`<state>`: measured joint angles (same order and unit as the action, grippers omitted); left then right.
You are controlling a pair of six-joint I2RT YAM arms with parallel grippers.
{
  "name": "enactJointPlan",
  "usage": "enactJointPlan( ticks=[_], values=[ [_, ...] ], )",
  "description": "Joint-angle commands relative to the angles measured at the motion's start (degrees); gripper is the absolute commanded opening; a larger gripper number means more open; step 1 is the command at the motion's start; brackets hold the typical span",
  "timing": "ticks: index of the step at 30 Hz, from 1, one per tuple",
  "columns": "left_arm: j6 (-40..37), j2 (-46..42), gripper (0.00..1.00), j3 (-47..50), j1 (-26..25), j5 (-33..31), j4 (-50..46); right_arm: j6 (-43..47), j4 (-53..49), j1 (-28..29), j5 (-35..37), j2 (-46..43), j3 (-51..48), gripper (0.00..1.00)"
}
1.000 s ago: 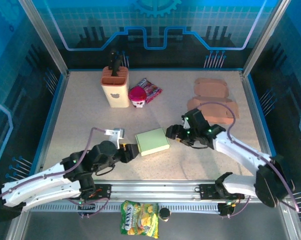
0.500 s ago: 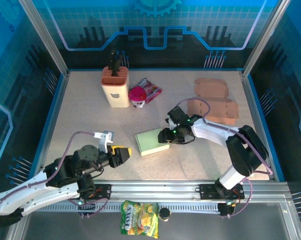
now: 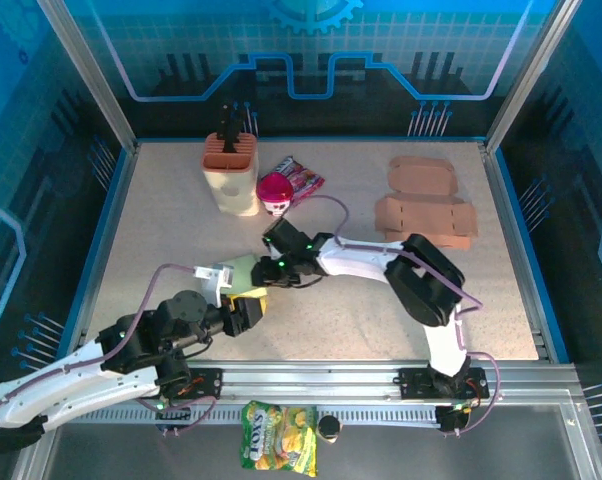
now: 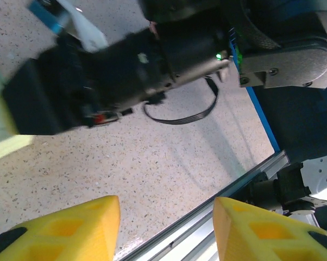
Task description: Fold the paper box
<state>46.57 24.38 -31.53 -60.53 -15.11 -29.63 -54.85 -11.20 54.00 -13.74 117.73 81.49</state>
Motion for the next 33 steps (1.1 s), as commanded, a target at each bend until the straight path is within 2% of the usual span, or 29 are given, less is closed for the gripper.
enactJointPlan(
  ticks=[1,5,8,10,13,16,20,23,28,33],
  values=[
    [0.8,-0.2,0.49,1.1,0.1,0.2,1.3,-3.6,2.3,0.8,1.1,1.7,4.9,0.45],
    [1.4,-0.1,0.49,1.9,0.1,0.5,2.4,1.3,-3.6,-0.1,7.6,-5.7,3.0,0.58],
    [2.1,0.5,0.49,3.1,0.1,1.1,4.5,4.3,-5.5,-4.5,10.7,-15.8,-5.2,0.61],
    [2.3,1.8,0.49,3.6,0.1,1.9,6.4,5.5,-6.1,-10.8,10.2,-22.7,-11.9,0.62],
    [2.3,5.2,0.48,3.9,0.1,3.2,9.9,7.9,-8.6,-24.6,6.6,-31.0,-20.0,0.62],
    [2.5,9.5,0.48,4.4,0.0,4.9,15.1,12.8,-13.5,-38.6,6.1,-34.2,-22.8,0.64],
    [3.5,15.5,0.47,5.8,-0.3,5.8,23.7,17.9,-15.3,-52.1,6.3,-30.0,-21.9,0.65],
    [3.9,19.7,0.46,6.3,-1.0,6.4,30.0,19.5,-15.8,-57.4,5.3,-23.7,-18.5,0.65],
    [3.4,25.5,0.46,4.4,-2.0,6.4,32.9,20.5,-16.7,-59.7,5.6,-14.6,-13.1,0.65],
    [3.3,27.1,0.46,4.1,-2.1,6.3,34.0,20.2,-19.5,-57.2,6.3,-10.0,-10.7,0.65]
  ],
)
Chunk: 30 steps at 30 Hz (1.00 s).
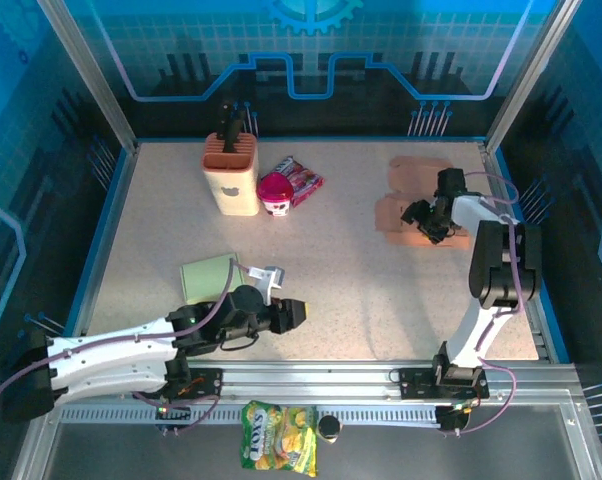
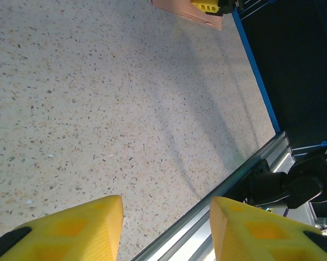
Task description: Fold the paper box
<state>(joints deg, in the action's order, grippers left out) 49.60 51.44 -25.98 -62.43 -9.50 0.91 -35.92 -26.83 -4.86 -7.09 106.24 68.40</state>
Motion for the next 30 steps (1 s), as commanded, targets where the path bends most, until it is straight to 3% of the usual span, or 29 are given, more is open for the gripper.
enactJointPlan(
  ticks=[1,11,18,30],
  values=[
    [0.1,0.0,0.46,-1.4,-0.2,0.6,3.5,1.5,-5.0,2.8,0.4,2.0,2.8,0.65],
    [1.5,-1.3,0.47,-0.4,-0.2,-1.0,1.9,-1.1,-4.2,11.2,-1.9,0.0,-2.2,0.65],
    [4.5,0.4,0.46,1.2,-0.4,-2.7,2.7,-6.8,-0.1,20.6,-1.9,-5.0,-8.7,0.65],
    [12.0,13.2,0.48,1.4,-1.2,-10.4,13.6,-17.2,3.0,39.7,3.5,-16.4,-16.8,0.65]
  ],
)
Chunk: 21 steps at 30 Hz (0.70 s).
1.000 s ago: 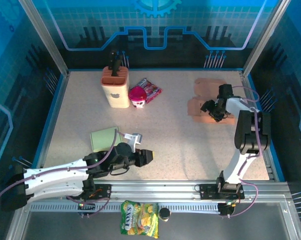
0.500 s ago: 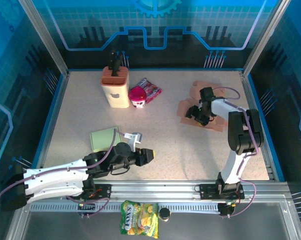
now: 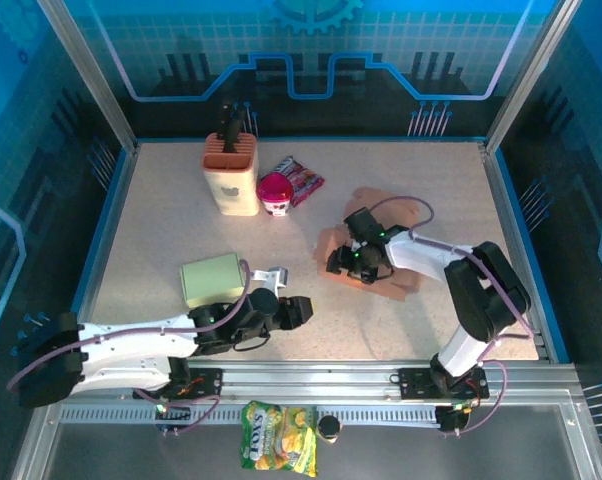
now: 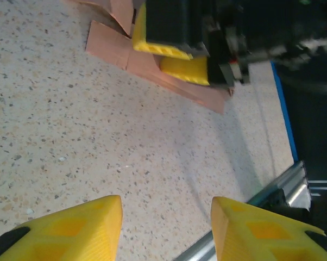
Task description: Fold the paper box
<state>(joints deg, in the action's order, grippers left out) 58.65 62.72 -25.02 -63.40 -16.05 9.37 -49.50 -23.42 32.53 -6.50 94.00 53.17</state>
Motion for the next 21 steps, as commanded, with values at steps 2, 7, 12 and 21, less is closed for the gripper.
enactJointPlan(
  ticks=[2,7,12,21],
  values=[
    [4.2,4.3,0.49,0.3,-0.3,-5.0,7.6,-4.0,-0.6,3.4,3.6,-7.6,-2.5,0.65],
    [5.0,9.1,0.51,-1.7,-0.3,-7.7,11.3,-2.2,-3.8,2.9,5.8,-17.1,-4.1,0.67],
    [6.6,12.4,0.54,-2.6,1.8,-8.1,15.3,0.5,-2.8,-4.8,3.8,-19.6,-4.2,0.67],
    [8.7,18.3,0.55,-4.5,6.4,-1.7,20.1,1.6,0.4,-7.5,-0.3,-2.0,2.9,0.65]
  ],
)
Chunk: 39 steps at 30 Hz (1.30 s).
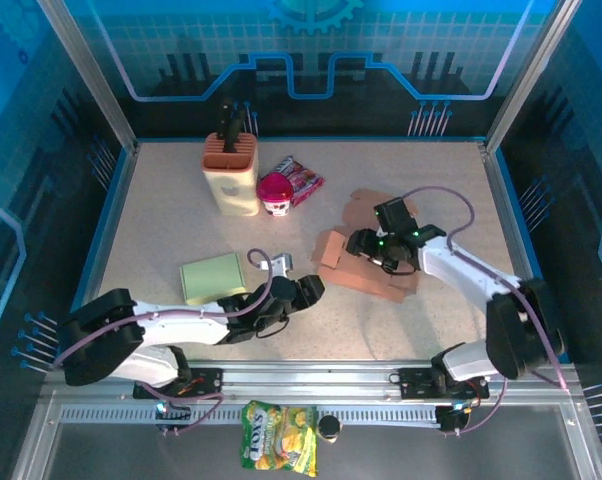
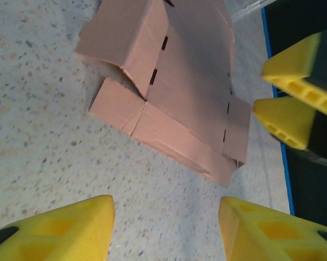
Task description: Fold the paper box
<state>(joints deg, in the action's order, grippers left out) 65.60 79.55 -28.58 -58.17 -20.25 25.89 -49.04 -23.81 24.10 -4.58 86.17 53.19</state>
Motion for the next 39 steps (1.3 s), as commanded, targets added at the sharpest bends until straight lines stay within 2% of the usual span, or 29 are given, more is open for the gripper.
enactJointPlan(
  ticks=[1,4,8,13,21,24,30,39],
  values=[
    [2.2,1.9,0.55,-0.7,1.6,3.0,4.2,1.2,0.9,1.6,-2.2,7.7,3.3,0.65],
    [3.5,2.7,0.56,0.3,2.7,3.6,5.8,1.7,1.9,3.9,-3.3,11.5,3.3,0.66],
    [4.5,4.0,0.56,0.7,3.3,4.0,7.2,1.5,3.5,7.2,-3.2,10.6,-0.7,0.66],
    [8.2,8.0,0.54,1.0,3.6,4.4,10.2,0.1,6.8,7.3,-2.6,3.8,-8.8,0.67],
    [13.5,15.0,0.48,2.0,3.8,2.2,19.6,-0.3,3.7,7.9,-1.5,-6.6,-9.8,0.68],
    [16.5,16.2,0.44,1.9,3.6,0.9,18.8,-1.1,2.5,7.8,-0.1,-11.0,-10.5,0.69],
    [20.3,16.9,0.42,3.3,3.3,-2.5,21.1,-2.6,1.3,8.1,1.5,-18.8,-11.8,0.69],
    [23.9,18.8,0.40,2.0,3.0,-1.8,21.7,-3.4,-1.0,8.1,2.3,-23.5,-11.9,0.69]
  ],
)
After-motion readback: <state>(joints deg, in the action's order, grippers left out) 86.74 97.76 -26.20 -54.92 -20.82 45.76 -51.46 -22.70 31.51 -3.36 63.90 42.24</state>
